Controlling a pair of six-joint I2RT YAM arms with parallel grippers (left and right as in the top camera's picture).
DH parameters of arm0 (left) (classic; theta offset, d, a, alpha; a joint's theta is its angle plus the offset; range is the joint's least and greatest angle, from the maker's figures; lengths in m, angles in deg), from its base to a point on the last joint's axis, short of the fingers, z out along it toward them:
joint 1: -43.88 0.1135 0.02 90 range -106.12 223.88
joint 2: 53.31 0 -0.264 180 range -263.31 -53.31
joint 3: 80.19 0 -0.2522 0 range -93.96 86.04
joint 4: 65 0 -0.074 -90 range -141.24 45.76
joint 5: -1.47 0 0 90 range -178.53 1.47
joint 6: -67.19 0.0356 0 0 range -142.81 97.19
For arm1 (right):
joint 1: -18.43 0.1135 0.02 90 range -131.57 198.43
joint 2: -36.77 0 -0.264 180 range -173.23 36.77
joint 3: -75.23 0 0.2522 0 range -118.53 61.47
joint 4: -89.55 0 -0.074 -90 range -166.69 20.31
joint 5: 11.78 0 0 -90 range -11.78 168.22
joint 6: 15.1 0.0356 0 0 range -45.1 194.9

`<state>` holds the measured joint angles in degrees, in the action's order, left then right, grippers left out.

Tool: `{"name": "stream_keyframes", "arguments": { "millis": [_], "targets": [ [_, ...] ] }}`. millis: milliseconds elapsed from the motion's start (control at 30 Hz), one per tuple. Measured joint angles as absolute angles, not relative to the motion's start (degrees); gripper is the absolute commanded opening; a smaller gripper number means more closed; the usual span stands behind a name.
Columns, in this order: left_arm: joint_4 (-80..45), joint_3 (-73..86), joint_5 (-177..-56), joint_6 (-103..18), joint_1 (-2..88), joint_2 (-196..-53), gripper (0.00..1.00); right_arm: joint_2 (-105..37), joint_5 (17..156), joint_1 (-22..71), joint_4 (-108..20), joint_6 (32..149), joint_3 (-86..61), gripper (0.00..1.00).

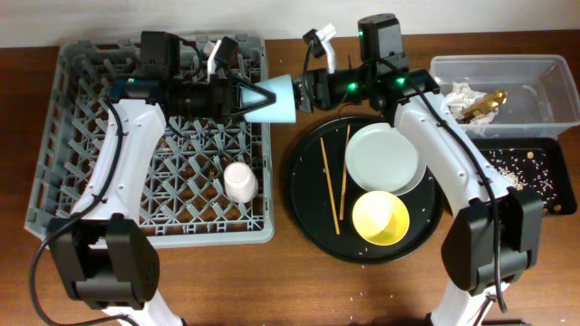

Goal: Sort waste into correct bins and load items into the dishwasher rack
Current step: 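Hand the blue cup to the left gripper and place it in the rack, then reach the left gripper to the yellow bowl and grasp its rim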

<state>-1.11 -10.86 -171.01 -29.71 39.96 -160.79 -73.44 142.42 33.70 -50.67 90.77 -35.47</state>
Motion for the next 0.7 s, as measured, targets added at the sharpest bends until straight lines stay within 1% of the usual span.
{"name": "stream_keyframes", "arguments": {
  "millis": [67,100,167,233,267,367,467,500,567,600,633,700],
  "targets": [
    [-0.17,-10.79,-161.52,-30.49,40.16,-160.79,0.41,-73.44,140.15,29.83,-44.35,89.46,-35.63,0.99],
    [1.22,-10.81,-154.51,-31.15,40.16,-160.79,0.41,-73.44,136.91,26.72,-37.91,87.87,-35.8,0.98],
    [4.04,-10.75,-140.1,-31.87,40.02,-160.85,0.41,-73.44,127.39,21.5,-28.2,84.72,-35.8,0.98],
    [5.25,-10.75,-126.33,-32.2,38.23,-160.9,0.42,-73.44,117.96,20.45,-19.77,81.92,-35.82,0.99],
    [6.21,-10.71,-117.0,-32.31,35.43,-160.9,0.42,-73.44,114.01,20.45,-17.8,80.96,-35.8,1.0],
    [6.4,-10.71,-95.25,-33.16,28.9,-161.95,0.42,-73.44,109.38,20.45,-15.39,79.15,-35.8,0.98],
    [6.43,-10.71,-89.18,-33.27,28.24,-164.59,0.42,-73.44,108.3,20.45,-14.34,78.93,-35.8,0.98],
    [6.43,-10.71,-87.69,-33.33,28.24,-166.1,0.49,-73.44,107.63,20.45,-14.06,78.86,-35.8,0.98],
    [6.45,-10.68,-86.23,-33.36,28.24,-167.48,0.81,-73.44,107.12,20.45,-13.91,78.84,-35.8,0.98],
    [6.45,-10.68,-85.66,-33.33,28.24,-168.04,0.92,-73.44,106.86,20.45,-13.91,78.78,-35.8,0.98],
    [6.43,-10.71,-85.83,-33.62,27.92,-168.35,0.93,-73.44,106.66,20.45,-13.89,78.73,-35.8,0.97],
    [6.43,-10.77,-86.84,-33.79,27.44,-168.35,0.93,-73.44,106.51,20.45,-13.89,78.73,-35.8,0.9]
  ]
}}
